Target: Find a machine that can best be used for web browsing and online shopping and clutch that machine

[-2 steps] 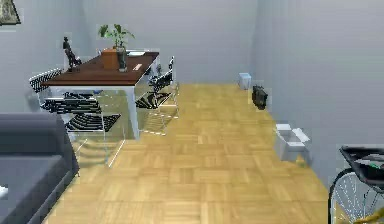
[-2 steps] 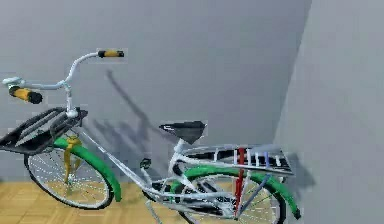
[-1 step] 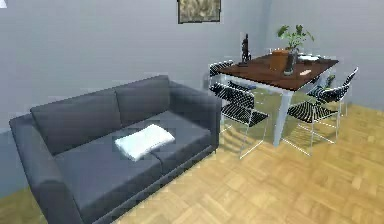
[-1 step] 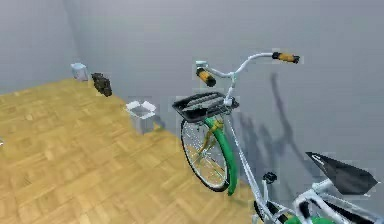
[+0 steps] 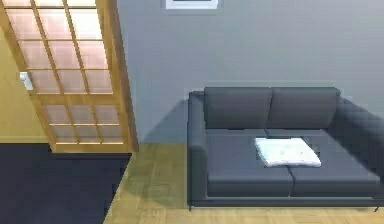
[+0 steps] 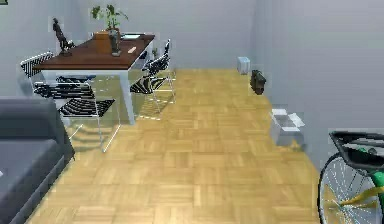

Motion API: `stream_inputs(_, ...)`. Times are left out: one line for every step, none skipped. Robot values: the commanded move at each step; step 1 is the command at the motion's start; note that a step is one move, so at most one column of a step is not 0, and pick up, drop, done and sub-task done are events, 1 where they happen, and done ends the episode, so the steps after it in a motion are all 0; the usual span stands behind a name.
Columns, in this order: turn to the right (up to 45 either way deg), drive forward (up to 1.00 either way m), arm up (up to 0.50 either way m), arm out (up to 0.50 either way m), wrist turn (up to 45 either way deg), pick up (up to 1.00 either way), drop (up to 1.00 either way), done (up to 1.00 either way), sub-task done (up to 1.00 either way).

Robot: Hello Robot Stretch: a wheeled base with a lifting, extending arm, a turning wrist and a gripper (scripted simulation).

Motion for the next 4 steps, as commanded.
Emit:
stream_inputs(-42.0, 0.00, 0.00, 0.00, 0.0, 0.00, 0.00, 0.00, 0.00)
stream_inputs(0.0, 0.80, 0.00, 0.00, 0.0, 0.00, 0.00, 0.00, 0.00)
stream_inputs(-45.0, 0.00, 0.00, 0.00, 0.0, 0.00, 0.00, 0.00, 0.00)
stream_inputs(-3.0, 0.00, 0.00, 0.00, 0.0, 0.00, 0.00, 0.00, 0.00)
